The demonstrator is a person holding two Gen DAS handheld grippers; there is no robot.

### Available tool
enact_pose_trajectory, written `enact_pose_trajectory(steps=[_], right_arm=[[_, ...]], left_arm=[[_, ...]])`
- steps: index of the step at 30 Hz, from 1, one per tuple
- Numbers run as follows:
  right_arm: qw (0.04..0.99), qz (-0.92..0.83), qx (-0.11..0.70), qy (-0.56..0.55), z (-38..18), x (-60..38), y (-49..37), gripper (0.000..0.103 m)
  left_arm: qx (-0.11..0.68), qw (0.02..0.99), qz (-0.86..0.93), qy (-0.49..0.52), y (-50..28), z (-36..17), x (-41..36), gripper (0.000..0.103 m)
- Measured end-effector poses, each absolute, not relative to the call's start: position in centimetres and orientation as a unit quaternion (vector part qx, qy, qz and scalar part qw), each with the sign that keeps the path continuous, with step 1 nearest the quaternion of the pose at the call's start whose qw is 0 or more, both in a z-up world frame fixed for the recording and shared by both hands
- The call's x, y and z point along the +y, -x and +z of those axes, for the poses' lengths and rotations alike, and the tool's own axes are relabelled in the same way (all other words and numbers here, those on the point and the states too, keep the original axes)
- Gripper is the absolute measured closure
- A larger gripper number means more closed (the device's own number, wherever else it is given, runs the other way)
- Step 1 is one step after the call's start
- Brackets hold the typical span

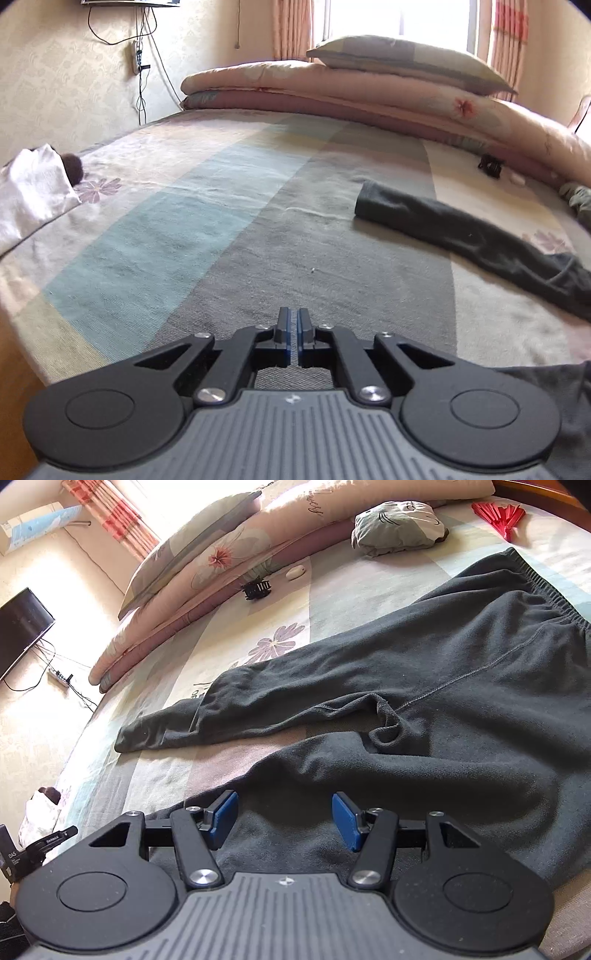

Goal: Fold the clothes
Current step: 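Move both grippers back over the flattened sweatpants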

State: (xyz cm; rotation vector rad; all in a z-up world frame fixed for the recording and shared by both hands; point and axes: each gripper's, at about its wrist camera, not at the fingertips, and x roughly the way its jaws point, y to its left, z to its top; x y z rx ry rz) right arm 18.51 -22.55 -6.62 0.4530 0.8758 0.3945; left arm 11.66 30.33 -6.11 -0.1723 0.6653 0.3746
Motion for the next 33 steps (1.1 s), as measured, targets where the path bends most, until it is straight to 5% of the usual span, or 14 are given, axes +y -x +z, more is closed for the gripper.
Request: enact_pose_trajectory(steps=[9, 14, 20, 33], right_arm=[[0.86, 0.186, 0.429, -0.204, -7.2, -22.3, -18.2, 0.039], [0.87, 0.16, 0.433, -0.172, -7.4, -23.4, -16.9, 0.036], [0.879, 0.097, 0.429, -0.186, -8.3, -28.3, -15.3, 0.036], [0.886, -0.006, 0.387, -0.256, -9.3, -37.8, -13.8, 0.036]], left_arm=[[0.366, 0.929, 0.041, 0.024, -11.1, -7.1, 23.5, 0.082], [0.411, 0.911, 0.03, -0.003, -12.5, -8.4, 21.0, 0.083], [0.383, 0.923, -0.03, -0.016, -13.7, -5.5, 16.8, 0.07], [0.384, 0.895, -0.227, 0.018, -17.1, -5.7, 0.9, 0.059]])
